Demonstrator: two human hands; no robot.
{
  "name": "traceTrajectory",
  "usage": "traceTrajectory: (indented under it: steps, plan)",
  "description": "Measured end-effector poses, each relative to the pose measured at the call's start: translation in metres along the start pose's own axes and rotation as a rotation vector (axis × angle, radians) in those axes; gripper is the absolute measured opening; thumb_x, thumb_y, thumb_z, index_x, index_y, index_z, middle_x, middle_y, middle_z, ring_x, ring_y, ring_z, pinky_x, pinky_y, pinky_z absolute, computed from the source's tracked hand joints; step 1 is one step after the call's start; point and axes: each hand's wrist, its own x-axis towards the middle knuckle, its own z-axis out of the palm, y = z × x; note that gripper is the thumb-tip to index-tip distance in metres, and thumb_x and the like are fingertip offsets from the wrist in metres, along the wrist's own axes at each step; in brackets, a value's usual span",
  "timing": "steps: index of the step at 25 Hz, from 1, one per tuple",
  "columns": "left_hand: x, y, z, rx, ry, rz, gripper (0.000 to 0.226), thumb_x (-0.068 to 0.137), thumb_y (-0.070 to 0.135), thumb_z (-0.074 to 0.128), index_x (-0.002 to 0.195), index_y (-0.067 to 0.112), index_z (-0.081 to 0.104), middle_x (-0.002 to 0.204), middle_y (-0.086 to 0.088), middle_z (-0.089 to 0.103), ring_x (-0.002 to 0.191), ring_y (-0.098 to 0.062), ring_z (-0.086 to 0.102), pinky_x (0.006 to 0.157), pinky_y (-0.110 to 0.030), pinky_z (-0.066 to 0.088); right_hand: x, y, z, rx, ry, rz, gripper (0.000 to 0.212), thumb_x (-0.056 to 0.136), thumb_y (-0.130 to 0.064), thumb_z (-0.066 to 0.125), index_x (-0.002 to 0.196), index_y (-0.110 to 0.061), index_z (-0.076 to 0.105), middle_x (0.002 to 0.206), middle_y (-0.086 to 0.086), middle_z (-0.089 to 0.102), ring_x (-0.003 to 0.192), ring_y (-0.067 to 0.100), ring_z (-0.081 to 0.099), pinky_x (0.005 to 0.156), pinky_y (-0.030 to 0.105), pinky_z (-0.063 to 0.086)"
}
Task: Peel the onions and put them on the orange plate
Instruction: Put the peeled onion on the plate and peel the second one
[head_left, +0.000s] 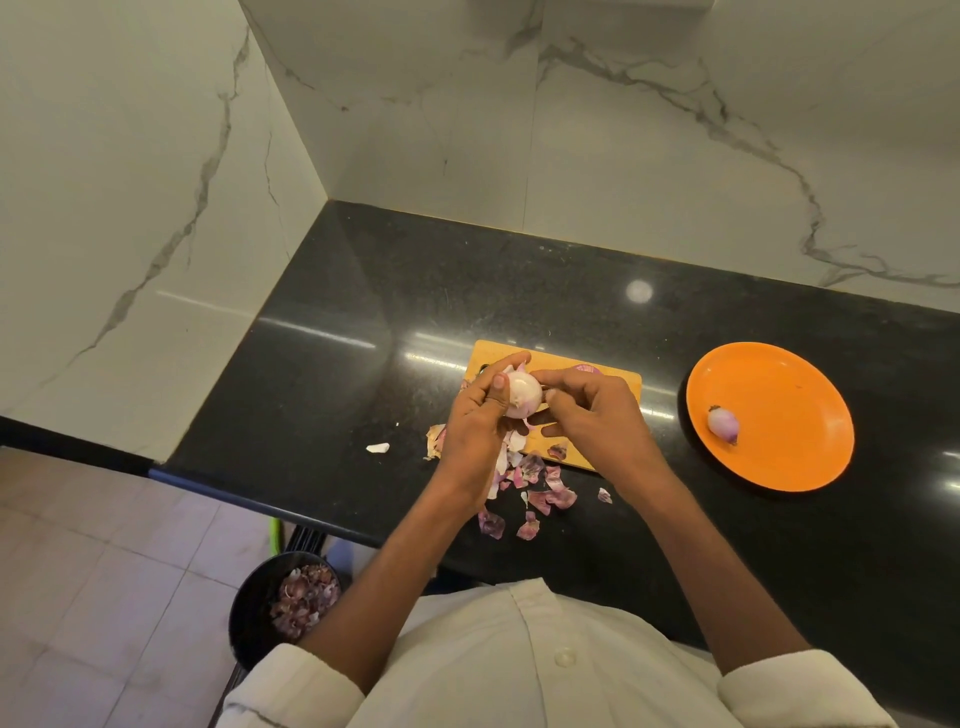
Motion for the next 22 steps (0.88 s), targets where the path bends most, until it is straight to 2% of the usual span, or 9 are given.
traceTrajectory:
  steps: [3, 6, 9, 10, 12, 14, 17, 20, 22]
  plan:
    - [-0.002, 0.001, 0.001, 0.035, -0.026, 0.02, 0.037, 0.115, 0.034, 0.04, 0.14, 0.021, 0.065, 0.12, -0.014, 0.068, 0.1, -0.024, 0.066, 0.082, -0.037, 0.056, -0.001, 0.0, 0.002, 0.001, 0.059, -0.02, 0.025, 0.101, -0.024, 0.07, 0.123, -0.016, 0.078, 0.103, -0.001, 0.081, 0.081, 0.01, 0.078, 0.073, 0.028, 0.063]
    - [-0.004, -0.002, 0.003, 0.113, -0.025, 0.056, 0.037, 0.116, 0.039, 0.036, 0.139, 0.024, 0.061, 0.124, -0.018, 0.068, 0.101, -0.026, 0.069, 0.085, -0.042, 0.059, -0.001, -0.003, 0.004, -0.071, 0.092, -0.06, 0.019, 0.1, -0.023, 0.071, 0.114, -0.015, 0.082, 0.092, -0.007, 0.08, 0.076, 0.004, 0.075, 0.066, 0.017, 0.057]
    - [-0.006, 0.0, 0.005, 0.216, -0.027, 0.119, 0.034, 0.118, 0.032, 0.032, 0.14, 0.021, 0.055, 0.12, -0.013, 0.063, 0.095, -0.016, 0.067, 0.074, -0.026, 0.058, -0.001, -0.004, 0.006, -0.109, 0.09, -0.107, 0.013, 0.098, -0.018, 0.073, 0.106, -0.016, 0.083, 0.084, -0.013, 0.077, 0.073, 0.004, 0.074, 0.064, 0.018, 0.059]
    - [-0.006, 0.001, 0.004, 0.242, -0.03, 0.139, 0.033, 0.118, 0.03, 0.031, 0.139, 0.019, 0.054, 0.119, -0.011, 0.062, 0.095, -0.013, 0.066, 0.074, -0.023, 0.057, -0.002, -0.004, 0.008, -0.118, 0.099, -0.123, 0.011, 0.096, -0.015, 0.075, 0.103, -0.016, 0.083, 0.083, -0.012, 0.077, 0.072, 0.006, 0.075, 0.065, 0.021, 0.061]
    - [-0.006, 0.001, 0.003, 0.275, -0.047, 0.177, 0.032, 0.118, 0.028, 0.031, 0.139, 0.018, 0.054, 0.12, -0.011, 0.061, 0.099, -0.014, 0.065, 0.082, -0.028, 0.057, -0.002, -0.002, 0.01, -0.098, 0.116, -0.122, 0.008, 0.092, -0.01, 0.077, 0.097, -0.015, 0.082, 0.081, -0.008, 0.077, 0.071, 0.01, 0.075, 0.068, 0.026, 0.064]
    - [-0.004, -0.001, 0.002, 0.29, -0.065, 0.198, 0.031, 0.117, 0.03, 0.033, 0.137, 0.02, 0.055, 0.121, -0.014, 0.061, 0.103, -0.022, 0.064, 0.088, -0.038, 0.057, -0.002, -0.001, 0.012, -0.084, 0.136, -0.11, 0.009, 0.089, -0.006, 0.077, 0.09, -0.014, 0.081, 0.078, -0.007, 0.076, 0.069, 0.012, 0.074, 0.067, 0.027, 0.064]
    - [-0.001, 0.0, 0.001, 0.293, -0.078, 0.206, 0.03, 0.115, 0.031, 0.035, 0.133, 0.019, 0.056, 0.118, -0.017, 0.06, 0.099, -0.024, 0.062, 0.082, -0.038, 0.056, -0.001, -0.001, 0.012, -0.054, 0.164, -0.083, 0.012, 0.085, -0.001, 0.077, 0.082, -0.013, 0.079, 0.075, -0.005, 0.074, 0.066, 0.014, 0.074, 0.061, 0.024, 0.062]
    - [-0.002, 0.005, 0.002, 0.268, -0.079, 0.204, 0.026, 0.117, 0.027, 0.035, 0.13, 0.016, 0.055, 0.116, -0.012, 0.06, 0.094, -0.017, 0.063, 0.073, -0.031, 0.058, -0.002, -0.001, 0.006, 0.063, 0.149, -0.033, 0.016, 0.09, 0.0, 0.074, 0.089, -0.016, 0.077, 0.081, 0.0, 0.077, 0.068, 0.013, 0.076, 0.061, 0.022, 0.061]
    - [-0.002, 0.005, 0.002, 0.253, -0.058, 0.176, 0.025, 0.118, 0.026, 0.036, 0.128, 0.014, 0.055, 0.116, -0.006, 0.06, 0.094, -0.011, 0.064, 0.074, -0.028, 0.059, -0.001, -0.001, 0.0, 0.167, 0.094, 0.02, 0.017, 0.098, -0.002, 0.067, 0.1, -0.016, 0.078, 0.09, 0.005, 0.08, 0.076, 0.016, 0.079, 0.066, 0.024, 0.063]
